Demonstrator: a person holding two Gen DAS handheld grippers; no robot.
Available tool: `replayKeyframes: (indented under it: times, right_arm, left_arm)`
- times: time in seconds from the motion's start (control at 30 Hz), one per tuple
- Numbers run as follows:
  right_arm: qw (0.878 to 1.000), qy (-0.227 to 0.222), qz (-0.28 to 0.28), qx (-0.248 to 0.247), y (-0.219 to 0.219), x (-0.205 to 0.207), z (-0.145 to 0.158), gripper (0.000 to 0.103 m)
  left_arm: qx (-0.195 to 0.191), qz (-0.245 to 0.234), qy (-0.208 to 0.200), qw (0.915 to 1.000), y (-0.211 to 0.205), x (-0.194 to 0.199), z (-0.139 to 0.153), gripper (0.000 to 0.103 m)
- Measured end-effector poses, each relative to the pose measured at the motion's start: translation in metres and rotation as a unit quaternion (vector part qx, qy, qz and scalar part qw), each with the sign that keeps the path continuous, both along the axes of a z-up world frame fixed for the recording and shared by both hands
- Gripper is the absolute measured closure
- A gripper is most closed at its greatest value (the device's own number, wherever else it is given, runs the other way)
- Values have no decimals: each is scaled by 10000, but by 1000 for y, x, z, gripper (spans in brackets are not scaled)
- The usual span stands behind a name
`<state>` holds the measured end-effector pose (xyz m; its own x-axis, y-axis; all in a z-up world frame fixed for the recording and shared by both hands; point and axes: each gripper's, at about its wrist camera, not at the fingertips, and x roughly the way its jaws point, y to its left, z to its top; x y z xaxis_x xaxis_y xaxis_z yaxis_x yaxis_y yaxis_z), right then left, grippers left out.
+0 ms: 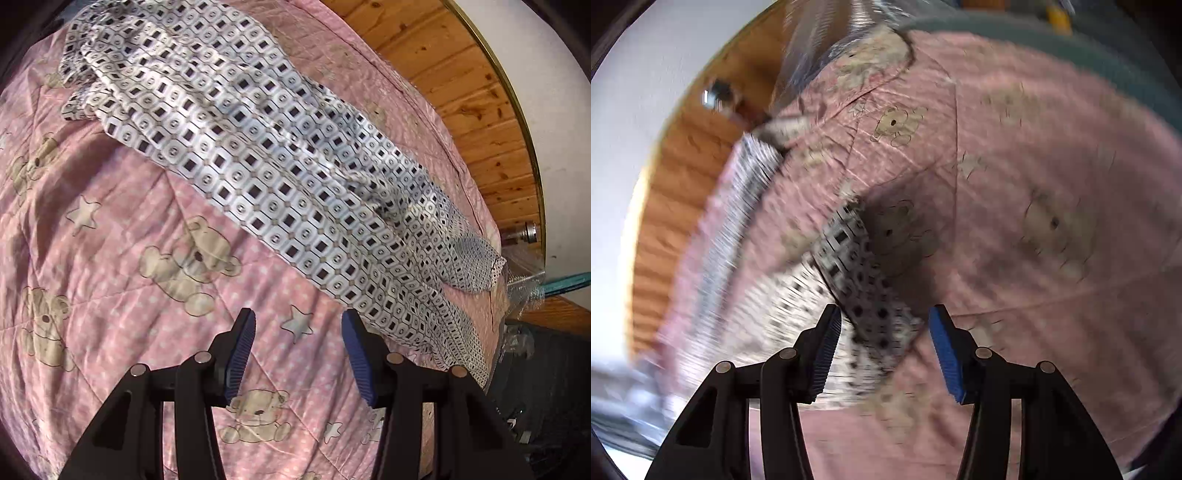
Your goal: Fold clothes
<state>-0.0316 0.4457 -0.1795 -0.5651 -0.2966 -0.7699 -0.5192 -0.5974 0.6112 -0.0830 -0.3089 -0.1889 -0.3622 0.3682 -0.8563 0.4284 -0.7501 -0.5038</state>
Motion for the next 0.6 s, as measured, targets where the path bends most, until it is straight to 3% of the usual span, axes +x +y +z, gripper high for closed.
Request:
replayKeyframes:
  times: [0.03, 0.07, 0.13, 0.23, 0.33, 0.43, 0.6]
  right_arm:
    - [9950, 322, -314, -895, 15, 6, -6, 53]
    - [9960, 279, -298, -792, 20, 5, -2, 54]
    - [10000, 5, 80, 0, 12, -3, 13, 52]
    - [9980, 4, 545, -314, -15, -7, 17, 51]
    - [9944, -163, 944, -447, -58, -12, 11, 48]
    - [9928, -451, 957, -561, -93, -14, -5, 46]
    - [9944, -990, 201, -306, -100, -13, -28, 49]
  left_arm:
    - [-33, 117, 31, 9999, -10, 1, 3, 52]
    - [-106, 347, 128, 9993, -25, 4, 8, 52]
    - [-252, 812, 323, 9959, -56, 9, 17, 52]
    - [-420, 1638, 552, 9840, -112, 20, 26, 52]
    - [-300, 2300, 604, 9709, -162, 26, 22, 48]
    - [78, 2571, 913, 9620, -195, 13, 15, 43]
    - [328, 2423, 682, 9673, -215, -31, -20, 41]
